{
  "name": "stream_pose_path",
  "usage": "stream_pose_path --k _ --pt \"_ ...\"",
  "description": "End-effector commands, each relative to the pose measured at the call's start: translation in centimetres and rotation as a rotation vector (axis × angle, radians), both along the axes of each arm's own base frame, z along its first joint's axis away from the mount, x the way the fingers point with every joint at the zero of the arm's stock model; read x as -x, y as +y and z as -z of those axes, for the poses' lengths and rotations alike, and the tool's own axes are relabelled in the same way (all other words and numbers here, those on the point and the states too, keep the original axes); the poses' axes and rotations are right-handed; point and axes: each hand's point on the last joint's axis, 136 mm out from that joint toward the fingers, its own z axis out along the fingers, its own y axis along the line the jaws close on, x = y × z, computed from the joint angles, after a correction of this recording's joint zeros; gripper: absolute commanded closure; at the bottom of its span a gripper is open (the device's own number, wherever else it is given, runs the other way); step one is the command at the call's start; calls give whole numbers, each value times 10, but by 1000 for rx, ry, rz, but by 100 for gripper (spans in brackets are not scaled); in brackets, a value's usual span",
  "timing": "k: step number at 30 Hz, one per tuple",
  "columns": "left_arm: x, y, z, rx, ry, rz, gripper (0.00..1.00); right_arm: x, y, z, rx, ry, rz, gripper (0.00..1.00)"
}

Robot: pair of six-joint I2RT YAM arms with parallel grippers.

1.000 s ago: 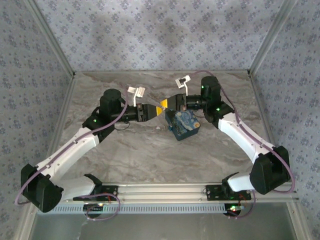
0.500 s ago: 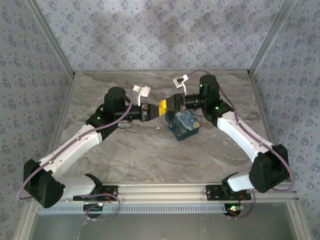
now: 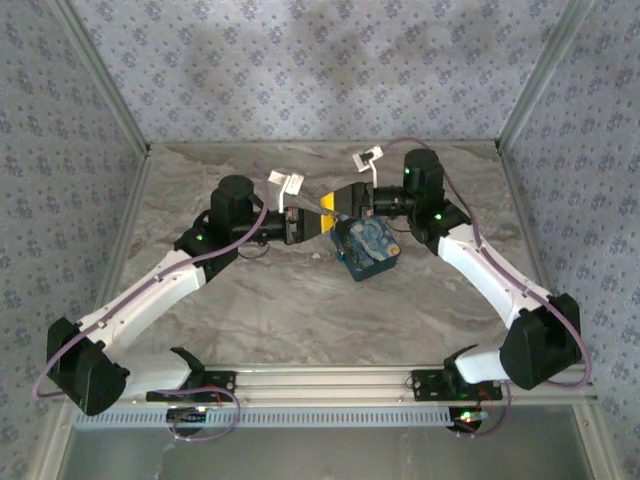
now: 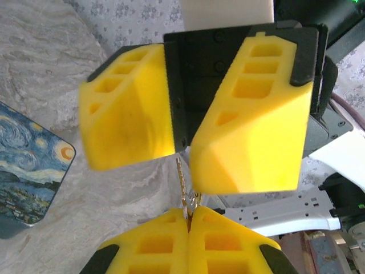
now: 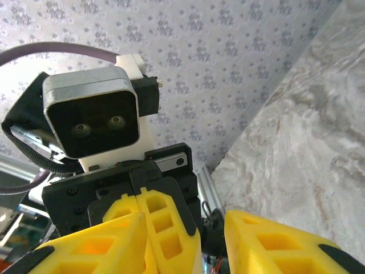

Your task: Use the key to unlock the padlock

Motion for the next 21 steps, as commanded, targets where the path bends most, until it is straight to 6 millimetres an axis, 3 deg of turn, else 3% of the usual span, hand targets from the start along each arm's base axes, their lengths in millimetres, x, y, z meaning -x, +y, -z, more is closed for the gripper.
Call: stream_pose_path --k 1,10,16,21 --pt "-1 3 -16 42 -64 -21 100 -1 -13 -12 -25 -51 79 56" --pt "-4 6 -19 59 -68 -54 100 11 -28 -7 -74 -98 160 55" --pt "-4 5 -22 77 -60 -51 100 18 -18 -6 -83 -115 132 58" --pt "-3 5 -20 79 -53 -49 100 23 -7 -10 -101 -127 91 68"
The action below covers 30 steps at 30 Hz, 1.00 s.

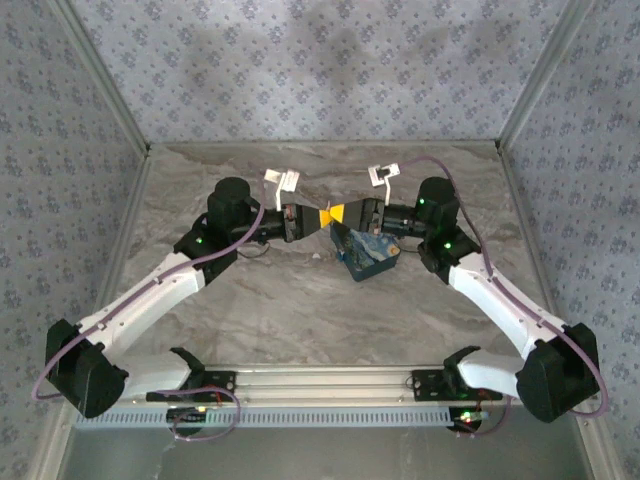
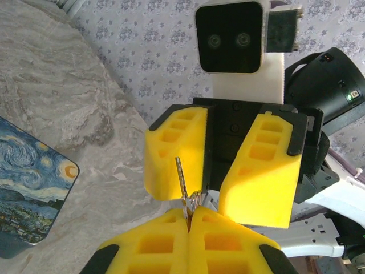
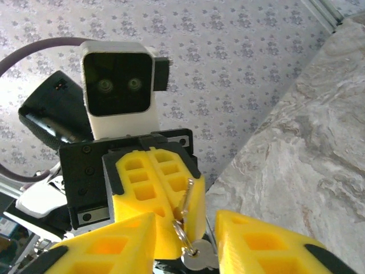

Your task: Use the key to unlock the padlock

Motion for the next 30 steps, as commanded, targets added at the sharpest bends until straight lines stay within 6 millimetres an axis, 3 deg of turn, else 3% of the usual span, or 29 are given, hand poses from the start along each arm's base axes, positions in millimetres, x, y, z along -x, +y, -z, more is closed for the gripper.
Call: stream_pose_path --k 1,8,14,20,30 --pt "5 3 -15 42 -38 3 100 2 6 -13 -35 -45 -18 70" --pt "6 5 -17 48 -47 -2 100 5 17 -13 -45 -42 -60 96" --pt "7 5 -18 53 -57 3 100 6 20 -13 -49 -53 -56 100" --pt "7 15 -19 63 -73 -30 59 -4 9 -14 -59 -53 -8 100" --pt "-7 40 -28 63 -78 -121 44 4 8 -12 -22 -71 -53 100"
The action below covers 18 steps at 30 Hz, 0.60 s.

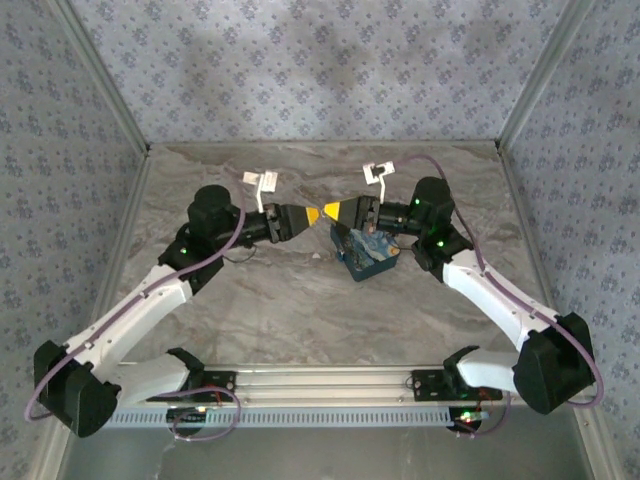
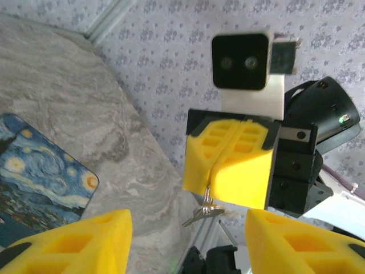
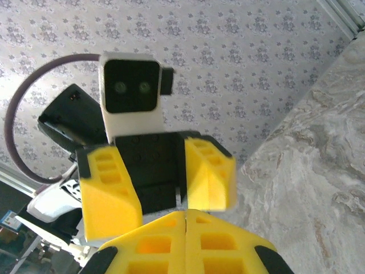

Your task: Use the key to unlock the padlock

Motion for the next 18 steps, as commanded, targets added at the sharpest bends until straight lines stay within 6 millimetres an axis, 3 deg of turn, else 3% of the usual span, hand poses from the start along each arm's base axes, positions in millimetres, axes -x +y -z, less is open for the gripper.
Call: stream_pose_path --k 1,12,18 --pt "1 5 -22 21 -57 1 44 6 -1 -7 12 -44 -26 100" --pt "-5 -5 -6 43 18 30 44 8 -2 -14 2 -60 -27 100" --pt "4 -9 -6 80 -29 76 30 3 -3 -16 3 -40 -3 100"
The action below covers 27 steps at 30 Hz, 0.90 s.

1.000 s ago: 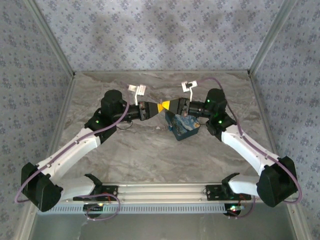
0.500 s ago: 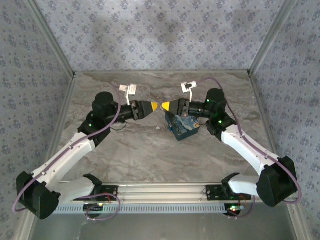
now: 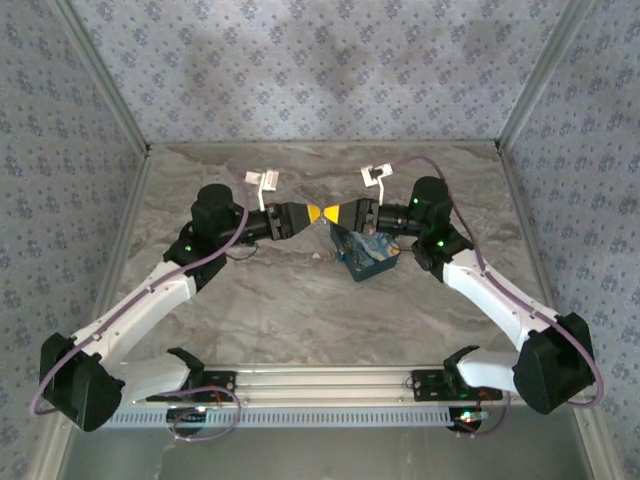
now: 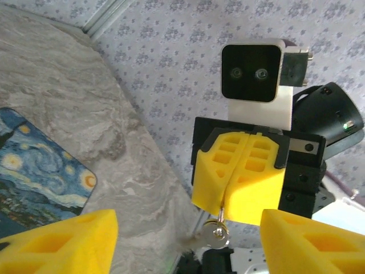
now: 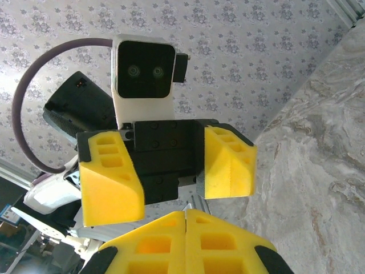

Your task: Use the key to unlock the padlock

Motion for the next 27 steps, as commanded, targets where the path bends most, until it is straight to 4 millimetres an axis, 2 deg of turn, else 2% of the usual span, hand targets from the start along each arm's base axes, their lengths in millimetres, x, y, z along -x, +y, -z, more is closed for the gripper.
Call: stream_pose_path --k 1,7,10,15,21,25,27 --pt "11 -5 -15 56 -74 53 28 1 -3 -22 -19 -50 11 100" --pt "13 -24 -14 57 -86 104 29 -1 -2 -21 -5 -31 32 100" --pt "15 -31 -18 63 -95 128 38 -3 -2 -19 1 -19 45 100" --pt "19 -32 -22 68 -108 145 63 -9 -6 -20 -3 -14 80 100" --pt "20 -29 -20 56 -106 133 77 -10 -8 -24 -12 -15 84 100" --pt "20 -28 -19 43 -110 130 79 -8 -9 -25 -11 -21 82 100" --pt "20 -27 -17 32 -108 127 84 -8 -9 -25 -8 -20 82 100"
